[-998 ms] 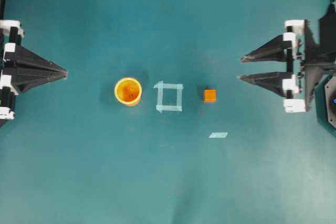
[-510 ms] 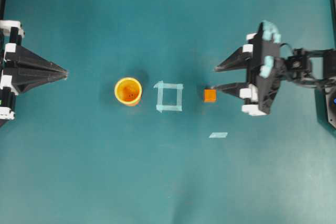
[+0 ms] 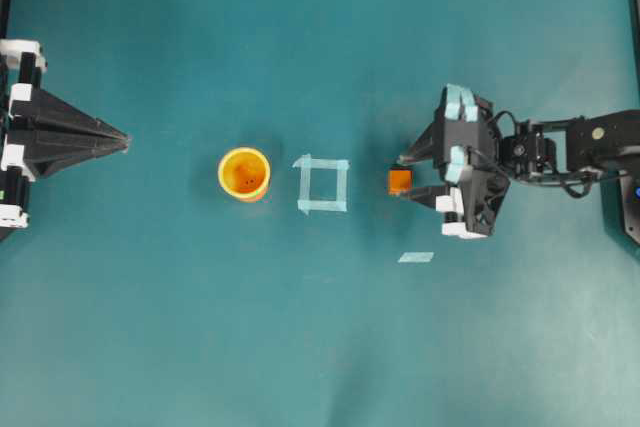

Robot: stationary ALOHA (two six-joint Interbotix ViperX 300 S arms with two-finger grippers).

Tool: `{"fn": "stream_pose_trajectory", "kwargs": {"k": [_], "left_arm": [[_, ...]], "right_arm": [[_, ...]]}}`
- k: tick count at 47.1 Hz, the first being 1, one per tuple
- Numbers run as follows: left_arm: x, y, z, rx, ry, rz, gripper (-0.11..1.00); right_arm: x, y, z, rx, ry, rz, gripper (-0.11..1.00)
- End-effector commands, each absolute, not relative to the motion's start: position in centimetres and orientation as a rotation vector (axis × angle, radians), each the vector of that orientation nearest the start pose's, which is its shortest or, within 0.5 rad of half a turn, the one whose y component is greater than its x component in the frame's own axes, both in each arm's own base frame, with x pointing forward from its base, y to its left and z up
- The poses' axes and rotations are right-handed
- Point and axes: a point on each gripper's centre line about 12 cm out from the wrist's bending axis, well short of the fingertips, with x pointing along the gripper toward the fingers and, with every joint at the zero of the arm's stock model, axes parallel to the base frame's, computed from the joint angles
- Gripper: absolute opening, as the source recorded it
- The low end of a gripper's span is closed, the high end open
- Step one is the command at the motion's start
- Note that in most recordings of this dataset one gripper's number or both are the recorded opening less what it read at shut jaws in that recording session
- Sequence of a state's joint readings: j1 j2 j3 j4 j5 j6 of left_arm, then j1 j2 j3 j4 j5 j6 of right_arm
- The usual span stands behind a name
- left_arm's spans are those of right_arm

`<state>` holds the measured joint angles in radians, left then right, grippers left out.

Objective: Move the block to the right with right arm.
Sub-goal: 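Close the right gripper on the orange cube and lift it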

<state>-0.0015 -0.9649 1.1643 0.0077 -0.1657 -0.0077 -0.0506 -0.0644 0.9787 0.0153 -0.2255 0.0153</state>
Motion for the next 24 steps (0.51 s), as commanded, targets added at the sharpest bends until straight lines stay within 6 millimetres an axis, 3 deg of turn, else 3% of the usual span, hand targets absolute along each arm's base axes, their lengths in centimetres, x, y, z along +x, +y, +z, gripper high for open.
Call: {"fn": "stream_pose_trajectory", "kwargs": {"k": [1, 24], "left_arm": [[20.2, -0.1, 29.5, 0.001, 0.006, -0.006, 0.00], [20.1, -0.1, 29.4, -0.002, 0.018, -0.006, 0.00]], "right_arm": [[32.2, -1.6, 12.3, 0.042, 0.660, -0.059, 0.60], [33.4, -1.8, 10.4, 0.043, 0.717, -0.061, 0.58]]}}
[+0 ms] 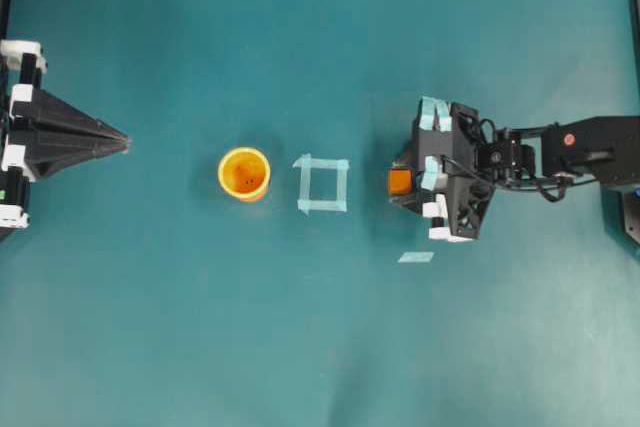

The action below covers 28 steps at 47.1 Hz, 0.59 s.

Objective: Move the block to the right with right arm.
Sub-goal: 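Close the right gripper on the orange cube and lift it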

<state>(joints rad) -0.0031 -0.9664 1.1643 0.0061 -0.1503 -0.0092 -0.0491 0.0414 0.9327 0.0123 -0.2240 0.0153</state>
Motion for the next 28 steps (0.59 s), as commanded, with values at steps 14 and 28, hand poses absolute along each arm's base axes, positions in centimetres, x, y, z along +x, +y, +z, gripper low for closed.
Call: {"fn": "stream_pose_trajectory", "kwargs": {"k": [14, 28], "left_arm": [[20.1, -0.1, 29.3, -0.006, 0.025, -0.006, 0.00], [20.1, -0.1, 29.3, -0.008, 0.025, -0.006, 0.00]], "right_arm": [[33.4, -1.8, 10.8, 0.058, 0.715, -0.068, 0.40], [33.5, -1.8, 15.0, 0.040, 0.717, -0.059, 0.40]]}}
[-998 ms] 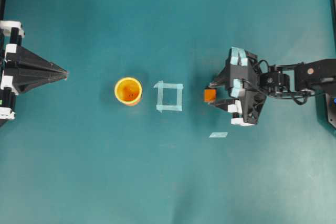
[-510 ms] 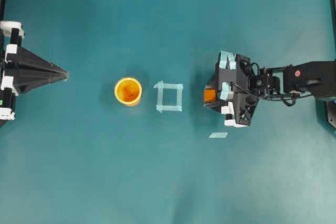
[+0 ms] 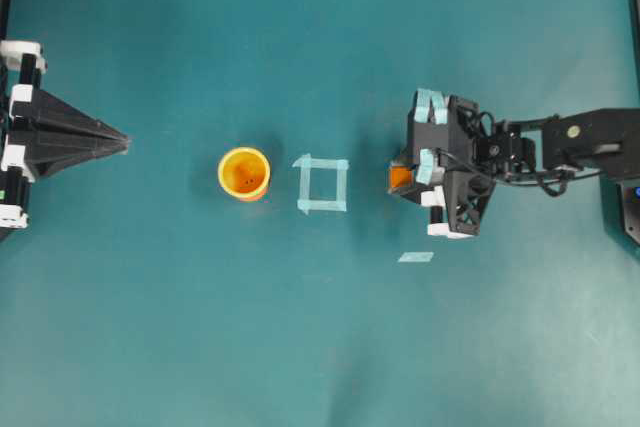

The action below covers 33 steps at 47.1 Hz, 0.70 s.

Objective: Move the block to the right with right arm.
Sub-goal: 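Close the right gripper on the orange cube and lift it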

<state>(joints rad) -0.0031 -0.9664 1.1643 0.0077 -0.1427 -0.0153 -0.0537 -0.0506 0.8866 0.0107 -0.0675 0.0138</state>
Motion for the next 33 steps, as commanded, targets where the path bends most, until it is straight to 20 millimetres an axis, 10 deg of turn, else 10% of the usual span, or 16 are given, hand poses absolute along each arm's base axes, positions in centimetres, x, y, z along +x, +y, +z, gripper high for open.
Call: {"fn": "stream_pose_trajectory", "kwargs": {"k": [1, 33], "left_arm": [[20.1, -0.1, 29.3, -0.006, 0.025, -0.006, 0.00], [20.1, -0.1, 29.3, -0.006, 0.023, -0.006, 0.00]], "right_arm": [[33.5, -1.8, 15.2, 0.040, 0.717, -0.059, 0.40], [28.6, -1.5, 20.8, 0.058, 0.720, -0.063, 0.40]]}}
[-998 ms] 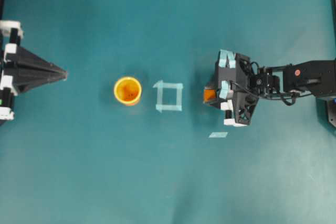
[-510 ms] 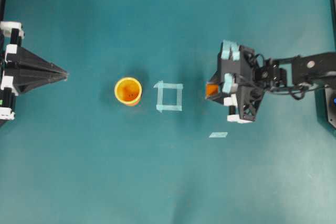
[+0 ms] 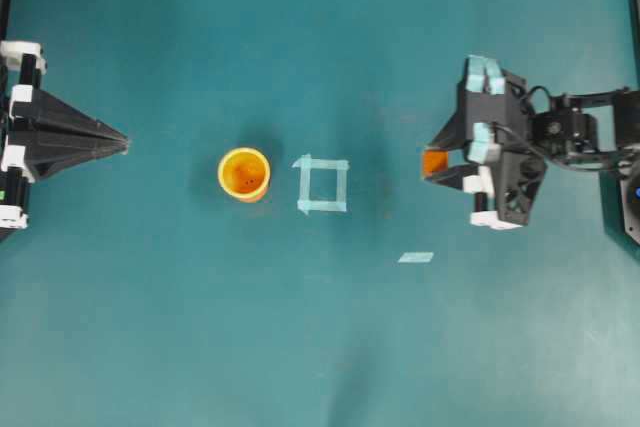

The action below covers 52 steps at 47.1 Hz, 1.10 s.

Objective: Move the block to the right with right arm.
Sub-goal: 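Close the right gripper on the orange cube and lift it, then carry the held orange cube right toward the table's right edge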

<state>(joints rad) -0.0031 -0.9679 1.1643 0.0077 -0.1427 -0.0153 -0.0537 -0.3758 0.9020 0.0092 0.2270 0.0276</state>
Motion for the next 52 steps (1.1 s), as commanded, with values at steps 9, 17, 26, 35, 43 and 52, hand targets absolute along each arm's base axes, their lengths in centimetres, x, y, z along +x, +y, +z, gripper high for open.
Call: {"fn": "stream_pose_trajectory", "kwargs": {"k": [9, 17, 26, 35, 43, 52], "left_arm": [[20.1, -0.1, 29.3, -0.006, 0.026, -0.006, 0.00], [20.1, -0.1, 29.3, -0.006, 0.029, -0.006, 0.00], [20.1, -0.1, 29.3, -0.008, 0.028, -0.006, 0.00], [20.1, -0.1, 29.3, -0.006, 0.028, -0.006, 0.00], [20.1, -0.1, 29.3, -0.008, 0.028, -0.006, 0.00], [20.1, -0.1, 29.4, -0.009, 0.026, -0.006, 0.00]], "right_arm": [[26.0, -1.3, 21.5, 0.079, 0.716, -0.067, 0.40], [23.8, -1.2, 22.2, 0.087, 0.727, -0.069, 0.40], [20.9, -1.0, 22.7, 0.089, 0.779, -0.068, 0.40], [18.2, -0.8, 22.8, 0.098, 0.805, -0.064, 0.40], [16.5, -0.6, 22.7, 0.126, 0.793, -0.067, 0.40], [15.0, -0.5, 22.5, 0.159, 0.806, -0.078, 0.40]]}}
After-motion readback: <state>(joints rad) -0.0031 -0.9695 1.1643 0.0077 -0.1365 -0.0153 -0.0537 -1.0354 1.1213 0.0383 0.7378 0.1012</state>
